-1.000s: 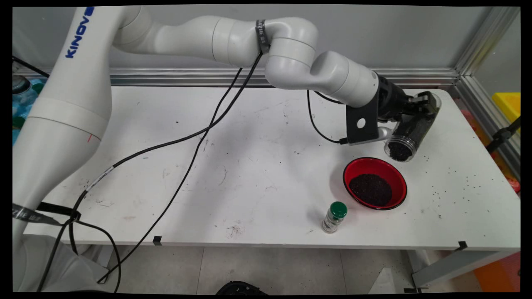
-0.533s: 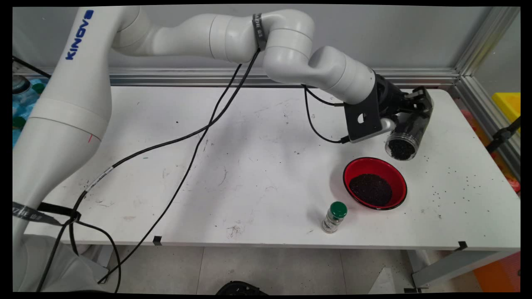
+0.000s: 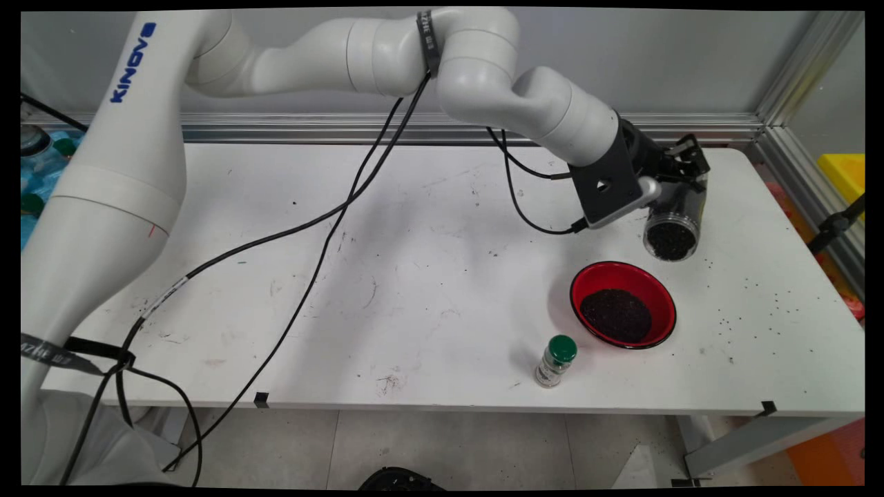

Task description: Pour the black seasoning powder in the red bowl

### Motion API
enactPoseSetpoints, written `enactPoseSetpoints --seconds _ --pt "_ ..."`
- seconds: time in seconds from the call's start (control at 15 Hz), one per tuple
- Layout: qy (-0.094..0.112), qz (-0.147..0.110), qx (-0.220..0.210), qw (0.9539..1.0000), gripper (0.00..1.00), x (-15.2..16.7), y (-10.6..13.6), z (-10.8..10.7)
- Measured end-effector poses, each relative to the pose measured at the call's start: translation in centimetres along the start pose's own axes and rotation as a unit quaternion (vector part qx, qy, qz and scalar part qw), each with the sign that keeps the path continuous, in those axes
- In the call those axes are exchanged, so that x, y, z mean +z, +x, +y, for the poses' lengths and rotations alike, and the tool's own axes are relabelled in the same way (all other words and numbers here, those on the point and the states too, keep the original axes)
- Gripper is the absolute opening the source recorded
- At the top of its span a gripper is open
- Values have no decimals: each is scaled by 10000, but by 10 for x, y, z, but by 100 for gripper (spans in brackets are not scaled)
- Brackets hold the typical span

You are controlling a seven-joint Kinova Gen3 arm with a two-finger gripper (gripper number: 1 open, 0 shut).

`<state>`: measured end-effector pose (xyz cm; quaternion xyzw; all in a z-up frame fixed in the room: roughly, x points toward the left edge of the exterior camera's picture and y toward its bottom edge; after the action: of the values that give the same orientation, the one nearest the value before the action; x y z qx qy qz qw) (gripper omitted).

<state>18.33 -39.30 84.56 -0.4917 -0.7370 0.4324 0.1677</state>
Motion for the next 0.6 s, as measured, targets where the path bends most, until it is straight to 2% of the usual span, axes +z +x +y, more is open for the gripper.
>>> enactPoseSetpoints --seconds 0.27,0.47,0.6 --pt "-121 75 -598 9981 0 -1 -8 0" --pt "-201 126 -1032 9944 0 -2 -13 1" --pt "-265 158 -1377 9900 0 -2 -18 1"
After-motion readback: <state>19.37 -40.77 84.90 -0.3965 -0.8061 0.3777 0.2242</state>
